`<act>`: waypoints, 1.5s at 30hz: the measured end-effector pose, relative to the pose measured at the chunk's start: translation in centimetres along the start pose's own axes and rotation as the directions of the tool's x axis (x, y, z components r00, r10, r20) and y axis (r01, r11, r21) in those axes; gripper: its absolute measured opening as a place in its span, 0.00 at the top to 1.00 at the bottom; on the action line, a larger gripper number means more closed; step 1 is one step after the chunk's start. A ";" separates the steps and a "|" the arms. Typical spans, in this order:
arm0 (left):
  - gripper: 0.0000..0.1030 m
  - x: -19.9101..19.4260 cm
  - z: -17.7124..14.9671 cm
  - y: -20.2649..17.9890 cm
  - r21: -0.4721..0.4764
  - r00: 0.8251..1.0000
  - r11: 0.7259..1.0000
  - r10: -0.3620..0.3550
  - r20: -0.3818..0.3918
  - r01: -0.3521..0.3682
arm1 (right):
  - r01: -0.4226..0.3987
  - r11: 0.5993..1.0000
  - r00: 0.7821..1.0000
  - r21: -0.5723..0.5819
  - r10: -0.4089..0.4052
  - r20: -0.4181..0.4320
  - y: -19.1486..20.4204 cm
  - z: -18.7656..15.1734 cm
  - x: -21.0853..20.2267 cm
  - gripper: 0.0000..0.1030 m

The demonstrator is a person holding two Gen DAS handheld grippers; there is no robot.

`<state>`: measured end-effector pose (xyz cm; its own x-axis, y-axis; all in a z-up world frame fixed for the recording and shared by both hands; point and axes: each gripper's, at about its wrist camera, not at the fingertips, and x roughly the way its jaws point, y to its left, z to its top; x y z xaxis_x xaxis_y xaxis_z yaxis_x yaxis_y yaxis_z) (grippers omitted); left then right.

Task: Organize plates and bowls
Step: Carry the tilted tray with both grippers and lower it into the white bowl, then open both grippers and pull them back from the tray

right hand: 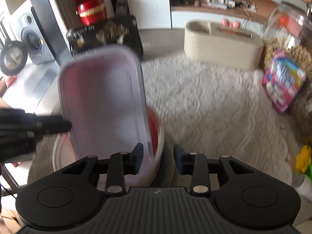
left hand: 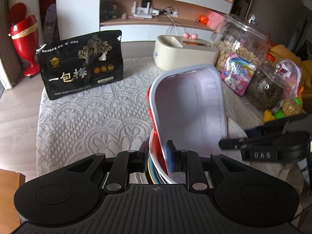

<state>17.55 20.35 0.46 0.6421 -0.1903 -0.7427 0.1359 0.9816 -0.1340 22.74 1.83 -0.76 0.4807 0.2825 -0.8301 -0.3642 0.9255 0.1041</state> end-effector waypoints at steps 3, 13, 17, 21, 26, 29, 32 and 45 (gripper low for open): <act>0.78 0.1 -0.2 -0.1 0.002 1.000 1.000 0.002 -0.001 -0.002 | -0.020 1.000 1.000 0.010 0.020 -0.012 -0.3 -0.9 0.6 0.68; 0.78 -0.1 -0.8 -1.0 0.014 0.999 0.999 0.036 0.021 -0.036 | -0.008 0.999 1.000 -0.036 0.008 0.019 0.2 -1.9 0.5 0.68; 0.78 -1.2 -1.3 -1.3 0.007 0.996 0.998 0.067 0.050 -0.068 | -0.038 0.999 0.999 -0.008 0.039 0.028 -0.3 -2.0 0.2 0.68; 0.78 -3.1 -1.8 -1.5 -0.033 0.990 0.995 0.095 0.105 -0.092 | -0.066 0.998 0.994 -0.014 0.067 0.089 -0.1 -2.4 -1.2 0.68; 0.78 -5.6 -3.7 -1.6 -0.139 0.978 0.989 0.084 0.190 -0.058 | -0.072 0.997 0.979 -0.039 0.078 0.190 0.3 -3.4 -3.9 0.67; 0.79 -6.9 -5.9 -2.0 -0.221 0.967 0.975 0.092 0.236 -0.039 | -0.080 0.997 0.968 -0.023 0.083 0.237 -0.2 -4.5 -5.7 0.64; 0.85 -7.8 -9.1 -3.9 -0.277 0.947 0.958 0.158 0.279 -0.078 | -0.093 0.996 0.951 -0.010 0.092 0.294 -0.7 -6.4 -7.5 0.52; 0.85 -6.6 -18.0 -12.8 -0.183 0.969 0.977 0.149 0.197 -0.113 | -0.105 0.994 0.966 -0.043 0.112 0.233 -0.4 -17.8 -8.1 0.47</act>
<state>-2.01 9.32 -4.74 0.7908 -0.0414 -0.6107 -0.0779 0.9828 -0.1675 4.81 -5.31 -3.78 0.6095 0.4354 -0.6625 -0.4468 0.8790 0.1667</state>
